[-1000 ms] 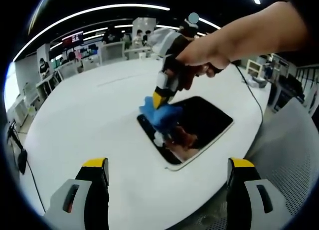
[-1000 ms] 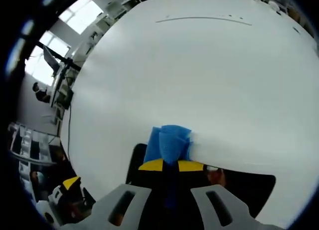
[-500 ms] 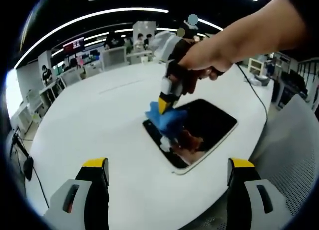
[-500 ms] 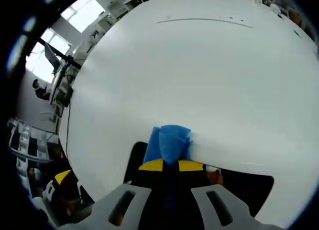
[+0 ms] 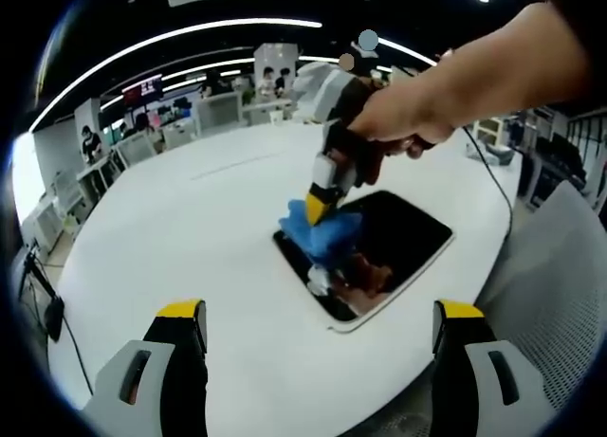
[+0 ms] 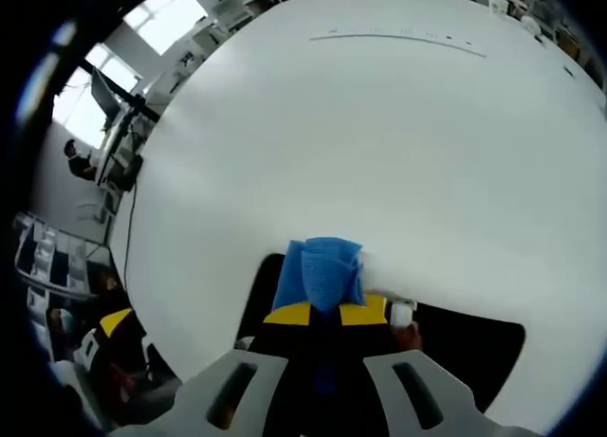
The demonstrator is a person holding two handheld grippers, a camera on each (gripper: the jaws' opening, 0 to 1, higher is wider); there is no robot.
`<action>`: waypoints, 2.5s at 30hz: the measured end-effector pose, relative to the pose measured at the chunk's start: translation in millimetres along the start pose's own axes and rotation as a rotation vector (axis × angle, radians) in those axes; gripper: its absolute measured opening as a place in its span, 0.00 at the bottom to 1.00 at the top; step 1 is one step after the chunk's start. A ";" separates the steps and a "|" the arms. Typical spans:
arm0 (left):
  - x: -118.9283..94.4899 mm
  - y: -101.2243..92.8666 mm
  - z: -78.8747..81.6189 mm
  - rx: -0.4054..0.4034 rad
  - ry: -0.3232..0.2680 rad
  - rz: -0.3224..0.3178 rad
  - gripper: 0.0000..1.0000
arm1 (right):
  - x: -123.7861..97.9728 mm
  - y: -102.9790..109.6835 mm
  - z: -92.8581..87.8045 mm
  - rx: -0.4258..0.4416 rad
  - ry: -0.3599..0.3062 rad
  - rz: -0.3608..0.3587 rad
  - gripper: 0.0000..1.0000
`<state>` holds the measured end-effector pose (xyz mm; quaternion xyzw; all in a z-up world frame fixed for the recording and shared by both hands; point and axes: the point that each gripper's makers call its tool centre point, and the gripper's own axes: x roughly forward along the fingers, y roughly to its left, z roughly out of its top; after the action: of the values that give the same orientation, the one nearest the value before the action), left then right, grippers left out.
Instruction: Wipe the mirror surface with the cleaning cloth until all visible marks leave the cleaned area.
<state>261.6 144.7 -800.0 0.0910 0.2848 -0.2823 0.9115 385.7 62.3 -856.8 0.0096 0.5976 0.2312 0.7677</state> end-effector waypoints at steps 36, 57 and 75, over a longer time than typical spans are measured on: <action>-0.3 4.2 1.2 -0.003 -0.018 0.016 0.99 | -8.8 20.0 -51.8 0.011 -0.009 0.038 0.03; -1.4 4.1 1.0 0.005 -0.009 0.021 0.99 | -13.5 32.6 -78.7 0.005 0.004 0.076 0.03; 0.3 2.6 -0.8 0.016 0.001 0.015 0.99 | -20.3 46.1 -105.3 -0.001 0.028 0.097 0.03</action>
<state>262.9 147.0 -800.8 0.1005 0.2826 -0.2776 0.9127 269.1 68.5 -855.0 0.0348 0.6069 0.2686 0.7472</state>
